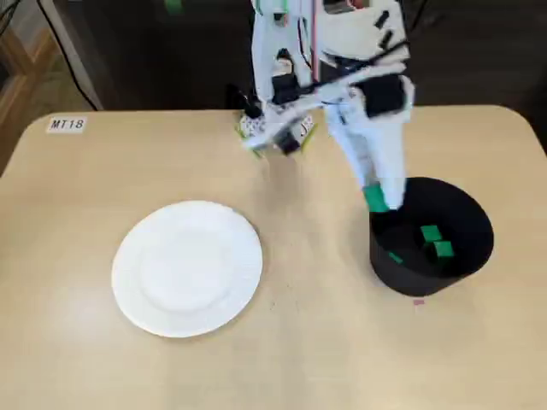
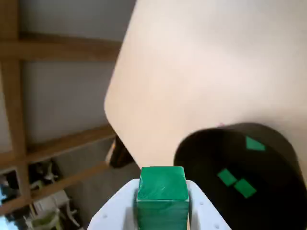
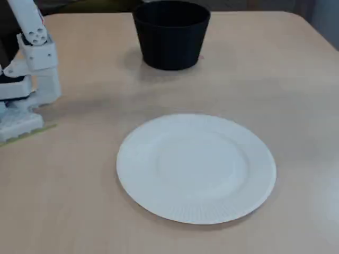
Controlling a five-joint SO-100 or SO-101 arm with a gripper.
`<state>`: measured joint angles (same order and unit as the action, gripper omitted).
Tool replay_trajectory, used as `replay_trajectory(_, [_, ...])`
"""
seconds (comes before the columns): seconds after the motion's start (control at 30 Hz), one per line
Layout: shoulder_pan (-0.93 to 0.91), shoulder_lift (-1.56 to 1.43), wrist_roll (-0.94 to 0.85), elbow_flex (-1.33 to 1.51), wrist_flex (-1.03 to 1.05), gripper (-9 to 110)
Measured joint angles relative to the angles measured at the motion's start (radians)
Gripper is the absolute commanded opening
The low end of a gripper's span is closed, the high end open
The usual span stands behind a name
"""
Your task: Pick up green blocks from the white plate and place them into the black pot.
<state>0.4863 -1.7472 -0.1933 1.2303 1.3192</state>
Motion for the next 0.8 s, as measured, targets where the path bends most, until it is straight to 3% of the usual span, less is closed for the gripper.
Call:
replay_trajectory(0.33, [0.181,0.067,0.057,0.000,0.083,-2])
replay_trajectory(0.6, [0.206,0.130,0.063,0.000,0.092,-2])
replay_trajectory(0.63, [0.206,0.138,0.063,0.000,0.092,0])
replay_trajectory(0.73, [0.204,0.144,0.048,0.000,0.083,36])
replay_trajectory(0.8, [0.204,0.144,0.008,0.000,0.077,45])
